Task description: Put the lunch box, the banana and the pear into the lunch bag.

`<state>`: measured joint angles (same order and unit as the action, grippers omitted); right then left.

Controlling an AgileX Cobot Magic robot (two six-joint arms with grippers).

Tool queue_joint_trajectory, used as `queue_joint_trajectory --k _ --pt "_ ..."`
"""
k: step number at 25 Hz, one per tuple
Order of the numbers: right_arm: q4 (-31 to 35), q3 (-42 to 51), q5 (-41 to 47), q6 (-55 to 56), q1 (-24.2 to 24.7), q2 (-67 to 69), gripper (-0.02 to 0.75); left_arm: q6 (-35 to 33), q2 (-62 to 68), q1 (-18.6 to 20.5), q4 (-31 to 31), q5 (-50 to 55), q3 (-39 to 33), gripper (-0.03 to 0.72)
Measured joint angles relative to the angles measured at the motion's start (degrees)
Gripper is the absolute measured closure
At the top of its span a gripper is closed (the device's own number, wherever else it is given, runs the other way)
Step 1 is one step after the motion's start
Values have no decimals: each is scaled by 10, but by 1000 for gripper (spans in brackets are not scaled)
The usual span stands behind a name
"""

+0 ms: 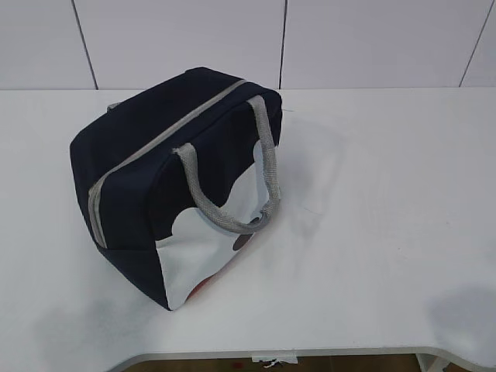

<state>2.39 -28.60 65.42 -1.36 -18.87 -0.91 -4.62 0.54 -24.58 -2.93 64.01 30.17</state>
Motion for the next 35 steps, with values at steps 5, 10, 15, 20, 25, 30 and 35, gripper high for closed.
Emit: queue_joint_trajectory --k 5,10,15,20,25,30,35 --pt "0 0 0 0 0 0 305 1 0 1 0 0 0 348" --pt "-3 1 0 0 10 0 305 1 0 45 0 0 0 355" --pt "-8 1 0 0 82 0 305 1 0 122 0 0 0 383" --pt "-11 1 0 0 150 0 305 1 0 172 -3 0 0 401" --pt "-13 1 0 0 172 0 305 1 0 179 -3 0 0 412" --pt "-13 1 0 0 172 0 305 1 0 179 -4 0 0 413" --pt "-13 1 0 0 172 0 305 1 0 179 -4 0 0 413"
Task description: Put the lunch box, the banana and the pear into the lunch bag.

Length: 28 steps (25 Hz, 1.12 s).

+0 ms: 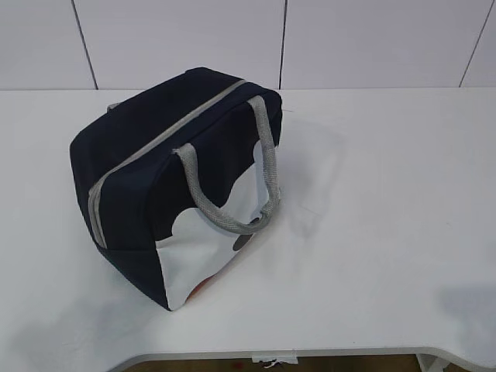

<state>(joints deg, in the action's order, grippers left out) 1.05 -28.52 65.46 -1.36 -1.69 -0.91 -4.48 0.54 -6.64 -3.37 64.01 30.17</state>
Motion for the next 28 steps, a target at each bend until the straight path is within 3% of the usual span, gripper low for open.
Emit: queue_joint_trajectory --k 18,28 --pt "0 0 0 0 0 0 305 1 0 0 -1 0 0 434" --pt "0 0 0 0 0 0 305 1 0 62 -6 0 0 444"
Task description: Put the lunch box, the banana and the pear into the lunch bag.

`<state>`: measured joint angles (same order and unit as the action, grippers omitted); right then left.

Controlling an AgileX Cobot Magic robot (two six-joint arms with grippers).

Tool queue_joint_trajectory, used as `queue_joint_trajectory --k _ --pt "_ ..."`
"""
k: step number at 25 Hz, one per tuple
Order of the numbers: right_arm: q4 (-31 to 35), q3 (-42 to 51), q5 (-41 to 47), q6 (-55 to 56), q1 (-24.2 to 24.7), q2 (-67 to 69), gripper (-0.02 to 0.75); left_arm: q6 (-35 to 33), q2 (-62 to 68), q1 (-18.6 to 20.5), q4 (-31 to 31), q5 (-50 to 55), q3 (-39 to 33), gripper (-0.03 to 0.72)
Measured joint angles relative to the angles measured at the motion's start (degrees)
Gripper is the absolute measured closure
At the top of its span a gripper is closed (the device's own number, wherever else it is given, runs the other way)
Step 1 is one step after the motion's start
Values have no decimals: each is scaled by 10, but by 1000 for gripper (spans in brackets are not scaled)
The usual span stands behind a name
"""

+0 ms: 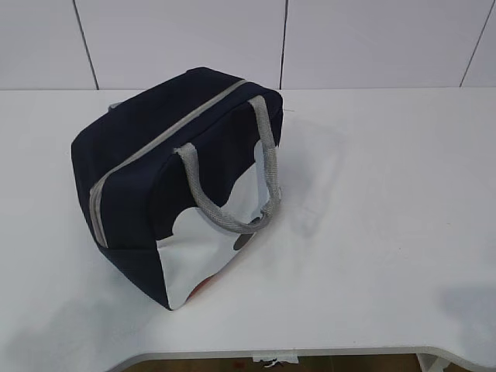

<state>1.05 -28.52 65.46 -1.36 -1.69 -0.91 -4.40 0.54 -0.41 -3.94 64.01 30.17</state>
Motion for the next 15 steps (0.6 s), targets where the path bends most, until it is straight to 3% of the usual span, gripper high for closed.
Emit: queue_joint_trajectory --k 15 --pt "0 0 0 0 0 0 305 0 0 0 -7 0 0 445"
